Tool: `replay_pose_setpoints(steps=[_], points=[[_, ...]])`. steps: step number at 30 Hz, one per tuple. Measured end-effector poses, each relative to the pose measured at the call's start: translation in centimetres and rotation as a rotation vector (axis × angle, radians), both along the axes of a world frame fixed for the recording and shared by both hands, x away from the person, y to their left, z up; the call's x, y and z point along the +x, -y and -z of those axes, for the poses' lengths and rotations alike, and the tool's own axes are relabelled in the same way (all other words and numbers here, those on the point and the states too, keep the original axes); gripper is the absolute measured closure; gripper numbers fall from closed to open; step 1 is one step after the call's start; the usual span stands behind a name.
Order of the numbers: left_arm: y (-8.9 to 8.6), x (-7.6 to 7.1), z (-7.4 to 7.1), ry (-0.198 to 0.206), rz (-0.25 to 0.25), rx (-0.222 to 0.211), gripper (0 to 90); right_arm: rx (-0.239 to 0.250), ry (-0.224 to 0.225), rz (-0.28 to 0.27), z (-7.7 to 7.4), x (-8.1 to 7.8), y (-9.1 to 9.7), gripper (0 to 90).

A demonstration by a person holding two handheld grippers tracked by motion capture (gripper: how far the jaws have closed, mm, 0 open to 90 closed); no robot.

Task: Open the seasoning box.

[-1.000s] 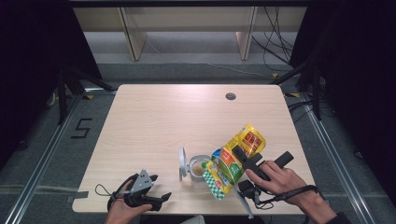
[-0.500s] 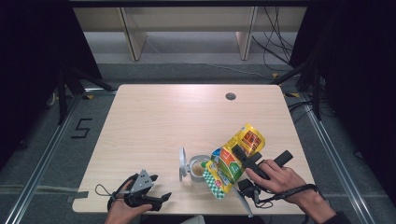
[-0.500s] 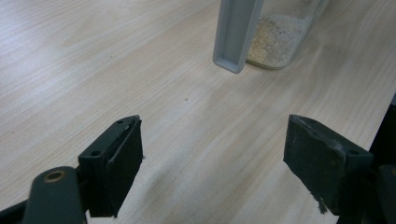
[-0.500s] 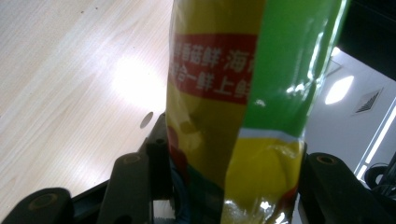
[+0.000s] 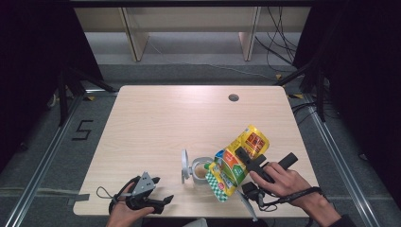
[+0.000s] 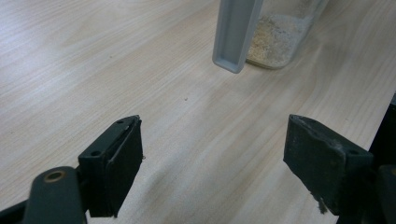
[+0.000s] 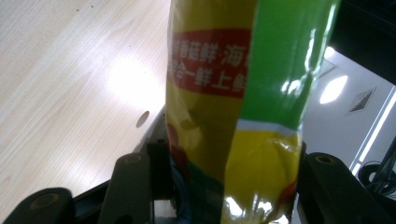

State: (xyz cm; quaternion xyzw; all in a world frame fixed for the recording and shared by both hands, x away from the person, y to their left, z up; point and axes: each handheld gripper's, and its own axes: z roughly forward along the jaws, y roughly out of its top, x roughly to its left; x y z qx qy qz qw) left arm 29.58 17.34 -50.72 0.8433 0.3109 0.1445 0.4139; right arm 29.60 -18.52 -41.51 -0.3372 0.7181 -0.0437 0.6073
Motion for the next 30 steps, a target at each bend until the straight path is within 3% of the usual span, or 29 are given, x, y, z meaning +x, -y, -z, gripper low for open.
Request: replay_pose_setpoints(steps=[4, 5, 8, 9, 11, 12, 16, 18, 20, 22, 23, 30], points=[[-0.04, 0.02, -0.01, 0.002, 0.004, 0.006, 19.2, 0.011, -0.005, -0.005, 0.01, -0.07, 0.08, 54.6], [0.09, -0.06, 0.04, -0.005, -0.001, -0.018, 19.2, 0.005, 0.001, -0.003, -0.07, -0.13, 0.11, 54.6], [0.0, -0.01, 0.04, 0.002, 0.001, -0.005, 19.2, 0.003, 0.003, -0.005, -0.11, -0.2, 0.13, 54.8], [0.09, -0.06, 0.08, -0.001, -0.001, -0.021, 19.2, 0.007, 0.002, -0.004, -0.12, -0.24, 0.18, 54.8], [-0.05, 0.01, -0.02, 0.001, 0.001, 0.004, 19.2, 0.023, -0.004, -0.003, -0.06, -0.31, 0.26, 54.8], [0.08, -0.05, 0.07, 0.0, -0.001, -0.021, 19.2, 0.01, 0.002, -0.003, -0.19, -0.34, 0.25, 54.8], [-0.05, 0.02, -0.02, 0.001, 0.005, 0.008, 19.2, 0.034, -0.005, -0.001, -0.13, -0.46, 0.46, 54.9], [0.15, -0.06, 0.12, 0.006, -0.009, -0.023, 19.2, 0.018, 0.004, -0.002, -0.27, -0.5, 0.54, 54.9], [0.15, -0.06, 0.12, 0.005, -0.009, -0.024, 19.2, 0.015, 0.006, 0.002, -0.34, -0.56, 0.62, 54.9], [0.02, 0.01, 0.07, 0.01, -0.005, 0.0, 19.2, 0.038, -0.004, 0.005, -0.23, -0.59, 0.73, 54.9], [0.02, 0.01, 0.07, 0.01, -0.005, -0.001, 19.2, 0.016, 0.007, 0.007, -0.4, -0.62, 0.77, 54.9], [0.14, -0.06, 0.13, 0.006, -0.009, -0.023, 19.2, 0.012, 0.009, 0.009, -0.44, -0.68, 0.94, 54.9]])
